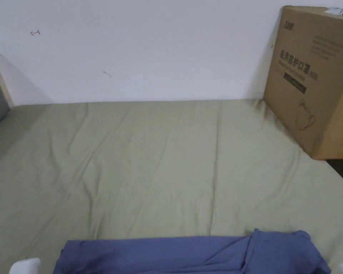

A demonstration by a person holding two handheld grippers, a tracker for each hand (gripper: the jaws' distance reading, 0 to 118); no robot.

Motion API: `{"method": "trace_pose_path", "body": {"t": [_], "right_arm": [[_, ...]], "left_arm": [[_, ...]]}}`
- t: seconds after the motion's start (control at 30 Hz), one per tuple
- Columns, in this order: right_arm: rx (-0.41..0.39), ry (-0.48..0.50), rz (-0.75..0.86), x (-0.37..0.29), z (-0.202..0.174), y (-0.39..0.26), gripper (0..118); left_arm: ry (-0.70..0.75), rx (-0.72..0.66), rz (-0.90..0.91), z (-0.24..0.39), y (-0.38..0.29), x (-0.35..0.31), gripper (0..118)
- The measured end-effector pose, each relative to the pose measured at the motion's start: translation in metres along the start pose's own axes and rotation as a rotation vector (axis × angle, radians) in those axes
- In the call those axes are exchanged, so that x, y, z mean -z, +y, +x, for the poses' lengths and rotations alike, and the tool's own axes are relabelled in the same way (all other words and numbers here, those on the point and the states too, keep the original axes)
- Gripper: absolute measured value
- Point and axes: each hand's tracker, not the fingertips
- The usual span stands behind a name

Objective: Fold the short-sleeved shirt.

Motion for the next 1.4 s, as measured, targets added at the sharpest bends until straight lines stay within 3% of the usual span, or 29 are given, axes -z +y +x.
{"method": "trace_pose_path", "body": {"t": [0.03, 0.07, 0.1, 0.23, 0.27, 0.3, 0.33, 0.37, 0.4, 0.5, 0.57, 0.67, 0.7, 0.77, 0.8, 1.0, 1.17, 1.2, 1.23, 1.27, 1.3, 1.33, 1.37, 1.4], "right_arm": [[0.0, -0.006, 0.032, -0.01, -0.001, 0.001, 78], [-0.007, -0.036, 0.068, -0.027, -0.004, -0.001, 104], [-0.009, -0.033, 0.118, -0.043, -0.007, -0.001, 109], [-0.019, -0.004, 0.262, -0.105, -0.032, -0.006, 107], [-0.029, 0.046, 0.268, -0.115, -0.04, -0.008, 104], [-0.031, 0.08, 0.29, -0.122, -0.047, -0.009, 93], [-0.036, 0.103, 0.306, -0.131, -0.061, -0.012, 55], [-0.039, 0.102, 0.302, -0.134, -0.071, -0.012, 19], [-0.042, 0.1, 0.299, -0.135, -0.079, -0.013, 3], [-0.057, 0.23, 0.27, -0.135, -0.101, -0.012, 2], [-0.102, 0.208, 0.279, -0.135, -0.119, -0.012, 1], [-0.116, 0.251, 0.259, -0.136, -0.135, -0.01, 2], [-0.113, 0.26, 0.254, -0.136, -0.139, -0.01, 1], [-0.108, 0.268, 0.242, -0.135, -0.147, -0.008, 2], [-0.106, 0.272, 0.235, -0.135, -0.15, -0.007, 2], [-0.133, 0.267, 0.212, -0.133, -0.162, -0.003, 2], [-0.107, 0.286, 0.17, -0.125, -0.168, 0.002, 2], [-0.101, 0.293, 0.165, -0.124, -0.169, 0.003, 2], [-0.099, 0.299, 0.166, -0.124, -0.171, 0.004, 2], [-0.101, 0.3, 0.168, -0.125, -0.174, 0.005, 2], [-0.105, 0.303, 0.17, -0.126, -0.175, 0.005, 2], [-0.11, 0.31, 0.174, -0.127, -0.177, 0.006, 2], [-0.116, 0.317, 0.177, -0.128, -0.178, 0.006, 2], [-0.12, 0.32, 0.178, -0.128, -0.178, 0.006, 2]], "left_arm": [[-0.004, 0.007, -0.029, -0.001, 0.0, -0.009, 98], [-0.038, 0.029, -0.02, -0.003, -0.001, -0.023, 117], [-0.08, 0.056, 0.026, -0.004, -0.002, -0.037, 118], [-0.086, 0.097, 0.133, -0.006, -0.006, -0.094, 106], [-0.104, 0.092, 0.154, -0.01, -0.006, -0.105, 89], [-0.11, 0.087, 0.154, -0.001, -0.003, -0.118, 57], [-0.107, 0.06, 0.165, -0.006, -0.001, -0.122, 11], [-0.12, 0.021, 0.181, -0.015, 0.002, -0.123, 4], [-0.183, -0.033, 0.181, -0.025, 0.005, -0.123, 3], [-0.338, -0.112, 0.126, -0.057, 0.023, -0.102, 1], [-0.378, -0.158, 0.059, -0.074, 0.04, -0.075, 0], [-0.63, -0.3, -0.127, -0.111, 0.05, -0.025, 2], [-0.64, -0.296, -0.154, -0.109, 0.051, -0.015, 15], [-0.56, -0.248, -0.153, -0.112, 0.052, 0.007, 97], [-0.568, -0.255, -0.193, -0.114, 0.052, 0.021, 116], [-0.734, -0.411, -0.24, -0.114, 0.051, 0.062, 118], [-0.695, -0.388, -0.239, -0.087, 0.061, 0.074, 118], [-0.673, -0.324, -0.246, -0.079, 0.062, 0.074, 118], [-0.628, -0.258, -0.229, -0.07, 0.064, 0.068, 107], [-0.556, -0.18, -0.226, -0.065, 0.066, 0.064, 81], [-0.493, -0.16, -0.198, -0.066, 0.066, 0.063, 25], [-0.466, -0.217, -0.242, -0.075, 0.062, 0.072, 4], [-0.516, -0.372, -0.323, -0.09, 0.054, 0.076, 4], [-0.593, -0.42, -0.311, -0.092, 0.052, 0.072, 4]]}}
